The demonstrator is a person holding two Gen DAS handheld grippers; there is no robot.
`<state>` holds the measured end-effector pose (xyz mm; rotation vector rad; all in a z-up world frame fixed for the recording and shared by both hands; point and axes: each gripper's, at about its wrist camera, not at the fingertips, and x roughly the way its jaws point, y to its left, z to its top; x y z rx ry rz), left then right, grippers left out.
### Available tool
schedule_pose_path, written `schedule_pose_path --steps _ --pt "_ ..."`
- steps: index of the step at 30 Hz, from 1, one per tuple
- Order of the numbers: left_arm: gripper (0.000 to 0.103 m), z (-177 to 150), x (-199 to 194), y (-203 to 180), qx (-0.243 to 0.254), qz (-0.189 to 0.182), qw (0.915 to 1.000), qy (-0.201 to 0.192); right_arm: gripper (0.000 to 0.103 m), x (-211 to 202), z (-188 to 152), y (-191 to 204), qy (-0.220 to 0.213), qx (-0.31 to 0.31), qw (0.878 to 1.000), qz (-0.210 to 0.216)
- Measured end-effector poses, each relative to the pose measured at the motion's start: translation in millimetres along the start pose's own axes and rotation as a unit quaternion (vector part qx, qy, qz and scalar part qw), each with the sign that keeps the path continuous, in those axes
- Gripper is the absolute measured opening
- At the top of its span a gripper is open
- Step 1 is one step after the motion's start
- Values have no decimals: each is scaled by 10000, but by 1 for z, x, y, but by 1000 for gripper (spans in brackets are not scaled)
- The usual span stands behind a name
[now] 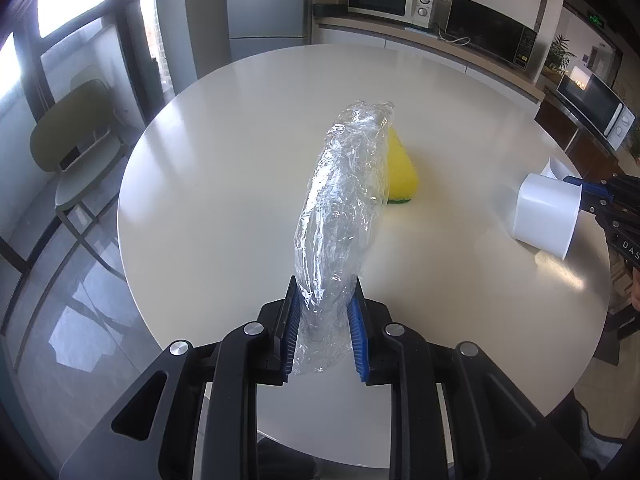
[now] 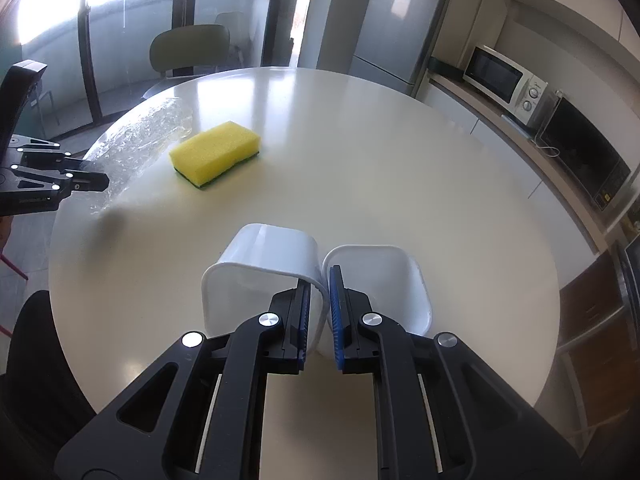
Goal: Collect trash
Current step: 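Lift the held wrapper and white cup off the table, then carry the wrapper and white cup down over the blue basket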
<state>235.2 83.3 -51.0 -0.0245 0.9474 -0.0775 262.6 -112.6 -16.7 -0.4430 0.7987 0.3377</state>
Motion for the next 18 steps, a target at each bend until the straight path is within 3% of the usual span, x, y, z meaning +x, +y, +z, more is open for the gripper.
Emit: schedule_pose_path --steps 6,10,18 --pt "22 -3 -2 -1 -17 -38 10000 -12 15 -7 0 7 -65 -80 9999 4" --pt "22 -6 -5 3 -14 -61 10000 -21 6 -10 0 12 -89 -188 9998 -16" --pt "22 -8 -16 10 -91 -49 9999 -113 5 -23 3 22 -229 -272 9994 -32"
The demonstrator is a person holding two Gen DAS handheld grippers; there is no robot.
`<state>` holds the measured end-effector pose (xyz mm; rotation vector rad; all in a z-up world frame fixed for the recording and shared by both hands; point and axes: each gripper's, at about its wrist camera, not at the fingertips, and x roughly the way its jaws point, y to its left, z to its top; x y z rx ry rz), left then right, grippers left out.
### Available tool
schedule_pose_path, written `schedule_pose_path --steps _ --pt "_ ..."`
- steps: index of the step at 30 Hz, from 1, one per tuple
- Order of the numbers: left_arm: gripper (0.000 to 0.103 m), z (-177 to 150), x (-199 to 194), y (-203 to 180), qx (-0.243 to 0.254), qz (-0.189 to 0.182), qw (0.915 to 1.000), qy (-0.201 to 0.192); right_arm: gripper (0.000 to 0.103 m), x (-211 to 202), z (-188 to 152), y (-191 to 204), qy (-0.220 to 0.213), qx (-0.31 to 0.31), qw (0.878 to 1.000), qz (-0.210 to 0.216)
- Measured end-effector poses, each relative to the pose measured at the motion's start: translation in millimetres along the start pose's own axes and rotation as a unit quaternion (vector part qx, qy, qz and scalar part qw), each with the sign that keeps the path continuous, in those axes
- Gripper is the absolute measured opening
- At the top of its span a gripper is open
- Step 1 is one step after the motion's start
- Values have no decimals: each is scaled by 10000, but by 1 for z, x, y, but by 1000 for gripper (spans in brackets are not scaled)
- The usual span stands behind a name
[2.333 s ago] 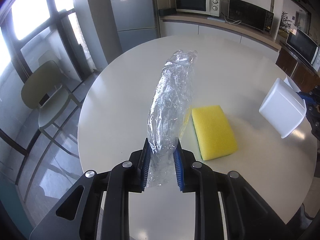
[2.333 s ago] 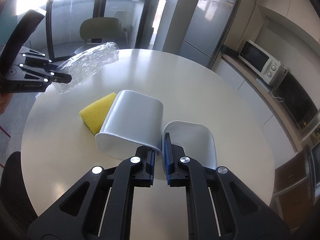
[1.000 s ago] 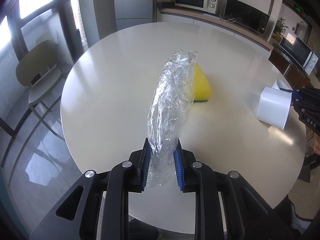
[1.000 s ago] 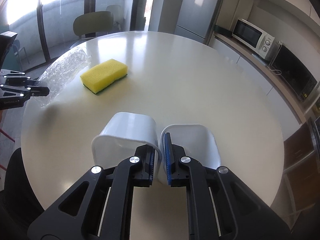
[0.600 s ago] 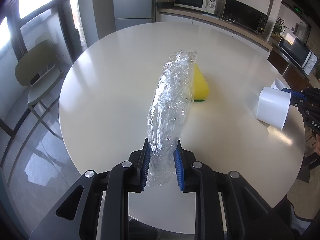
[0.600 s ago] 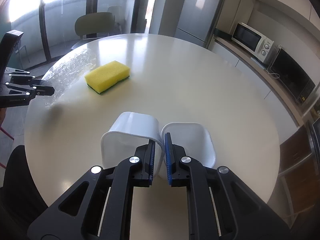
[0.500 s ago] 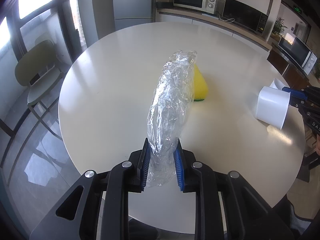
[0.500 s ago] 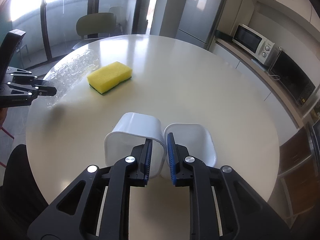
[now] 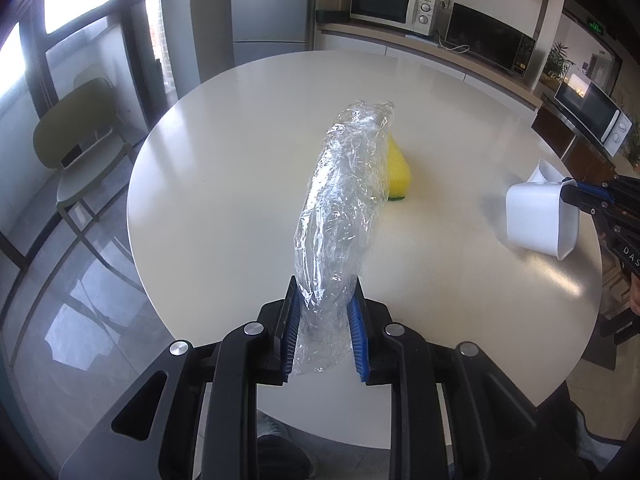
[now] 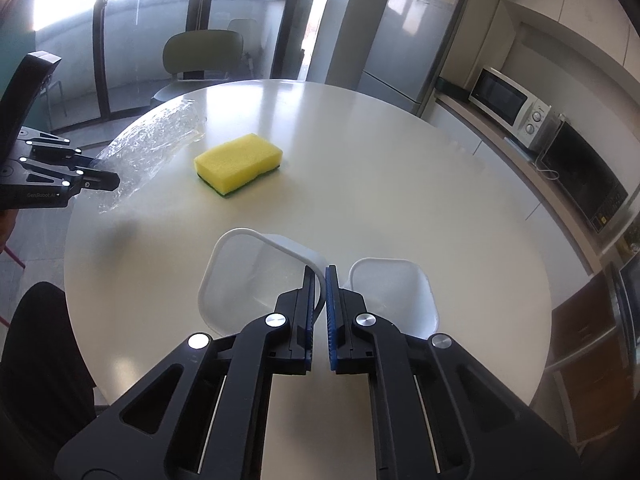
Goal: Collect trash
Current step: 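Carry the wrapper and white cup down over the blue basket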
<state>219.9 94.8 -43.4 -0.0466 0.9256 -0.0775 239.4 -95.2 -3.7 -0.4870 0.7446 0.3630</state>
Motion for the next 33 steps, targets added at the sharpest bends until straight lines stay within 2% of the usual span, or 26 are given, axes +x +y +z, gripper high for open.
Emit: schedule_pose_path --steps 11,17,26,33 --pt "22 -33 -40 -5 -233 -181 9991 -307 5 -33 -7 18 -282 194 9993 176" --pt "22 -61 -68 -11 -480 -308 9971 -509 5 -57 -25 30 -482 424 9972 379" --pt "21 -106 -96 -18 -772 -432 9942 -613 5 -92 -59 45 -665 771 9928 637" --pt "21 -146 -107 -26 -978 -628 9913 -614 5 -102 -91 66 -572 927 9900 899"
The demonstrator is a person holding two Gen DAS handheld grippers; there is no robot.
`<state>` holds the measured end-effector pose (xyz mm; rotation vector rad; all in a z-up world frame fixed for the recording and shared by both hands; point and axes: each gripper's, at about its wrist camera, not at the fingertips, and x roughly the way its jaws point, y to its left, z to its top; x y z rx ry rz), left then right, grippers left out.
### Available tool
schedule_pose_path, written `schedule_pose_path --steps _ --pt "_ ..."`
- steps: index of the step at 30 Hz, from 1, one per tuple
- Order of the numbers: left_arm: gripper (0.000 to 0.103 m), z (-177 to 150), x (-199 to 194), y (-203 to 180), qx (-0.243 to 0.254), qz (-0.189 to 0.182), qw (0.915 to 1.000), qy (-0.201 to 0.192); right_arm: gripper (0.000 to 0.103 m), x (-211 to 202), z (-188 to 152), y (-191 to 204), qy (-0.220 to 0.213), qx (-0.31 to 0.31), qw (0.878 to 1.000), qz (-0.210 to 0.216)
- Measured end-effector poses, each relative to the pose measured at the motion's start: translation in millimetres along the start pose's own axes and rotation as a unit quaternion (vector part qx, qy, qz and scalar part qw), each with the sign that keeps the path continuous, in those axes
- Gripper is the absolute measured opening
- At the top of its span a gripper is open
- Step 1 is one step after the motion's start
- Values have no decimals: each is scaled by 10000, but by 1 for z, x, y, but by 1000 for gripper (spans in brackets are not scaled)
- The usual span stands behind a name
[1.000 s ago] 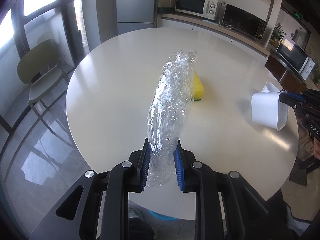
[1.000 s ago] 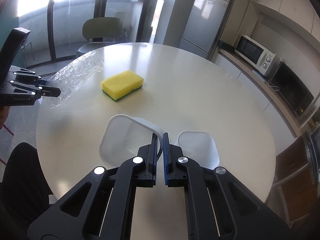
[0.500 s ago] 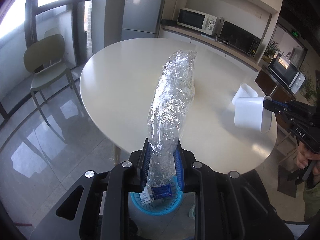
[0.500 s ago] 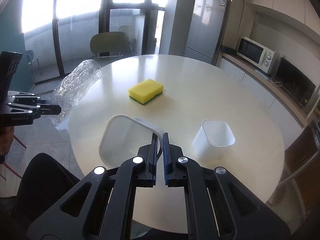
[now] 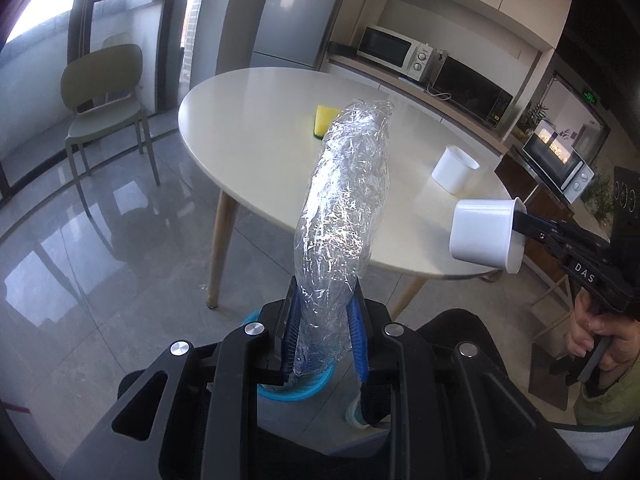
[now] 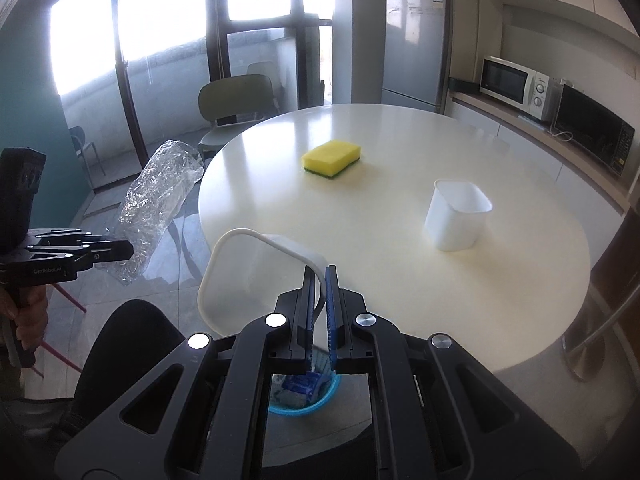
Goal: Collect trash
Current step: 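Carry the wrapper and white cup down over the blue basket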
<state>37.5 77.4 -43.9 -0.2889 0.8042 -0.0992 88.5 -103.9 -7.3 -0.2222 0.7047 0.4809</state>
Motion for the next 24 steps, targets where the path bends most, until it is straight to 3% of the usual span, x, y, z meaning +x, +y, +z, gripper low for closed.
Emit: schedule_pose_path --steps 14,24 --pt "21 -84 24 21 -226 33 9965 802 5 27 -80 24 802 118 9961 339" --pt "21 -108 66 32 -468 0 9905 1296 5 71 -120 19 1283 414 9908 153"
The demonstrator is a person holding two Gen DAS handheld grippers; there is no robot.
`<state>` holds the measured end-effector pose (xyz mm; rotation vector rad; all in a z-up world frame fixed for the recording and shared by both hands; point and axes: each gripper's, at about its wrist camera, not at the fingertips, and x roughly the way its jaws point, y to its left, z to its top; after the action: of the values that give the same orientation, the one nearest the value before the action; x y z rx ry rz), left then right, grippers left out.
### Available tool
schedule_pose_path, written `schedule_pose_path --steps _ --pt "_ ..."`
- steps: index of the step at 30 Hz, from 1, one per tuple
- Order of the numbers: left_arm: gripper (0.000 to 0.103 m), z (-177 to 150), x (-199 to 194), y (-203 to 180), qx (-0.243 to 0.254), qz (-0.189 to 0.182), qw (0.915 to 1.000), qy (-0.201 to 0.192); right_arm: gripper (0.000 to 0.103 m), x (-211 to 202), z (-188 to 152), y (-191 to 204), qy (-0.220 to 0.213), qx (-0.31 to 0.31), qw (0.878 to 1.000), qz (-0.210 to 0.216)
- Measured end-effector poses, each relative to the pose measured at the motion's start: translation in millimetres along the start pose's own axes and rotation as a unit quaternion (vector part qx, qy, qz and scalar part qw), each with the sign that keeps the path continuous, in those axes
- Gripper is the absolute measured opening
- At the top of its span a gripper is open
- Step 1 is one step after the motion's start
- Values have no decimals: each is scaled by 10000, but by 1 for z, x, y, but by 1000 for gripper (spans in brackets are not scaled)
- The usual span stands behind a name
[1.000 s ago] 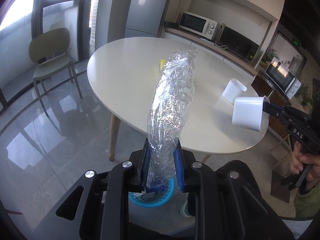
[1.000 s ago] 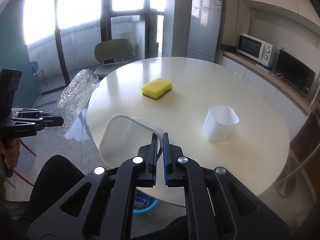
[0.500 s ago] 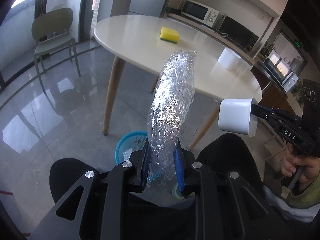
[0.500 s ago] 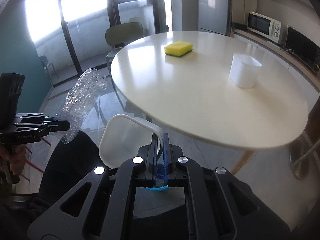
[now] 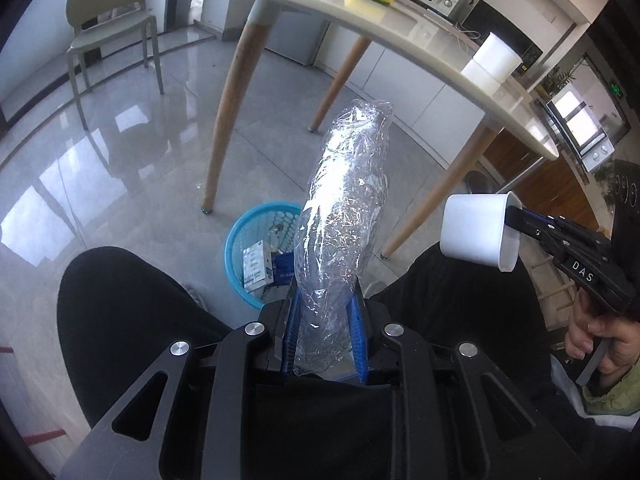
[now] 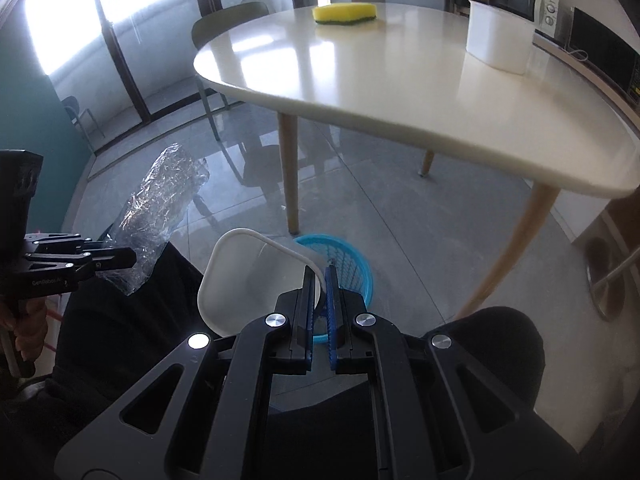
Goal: Collect trash
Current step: 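Carry the wrapper and white cup down over the blue basket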
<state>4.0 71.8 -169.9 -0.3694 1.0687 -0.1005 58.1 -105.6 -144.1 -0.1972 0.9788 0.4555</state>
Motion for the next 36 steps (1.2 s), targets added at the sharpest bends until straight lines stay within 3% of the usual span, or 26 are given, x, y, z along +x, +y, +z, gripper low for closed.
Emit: schedule_pose_path --steps 15,28,36 --pt "21 1 77 15 -428 52 9962 759 5 94 -21 -21 815 581 9949 117" --pt "21 17 129 23 -554 205 9913 1174 5 167 -29 -30 1458 1111 9824 353" --pt "21 28 164 33 -784 341 9867 1383 5 211 -28 -38 1704 1392 9751 269"
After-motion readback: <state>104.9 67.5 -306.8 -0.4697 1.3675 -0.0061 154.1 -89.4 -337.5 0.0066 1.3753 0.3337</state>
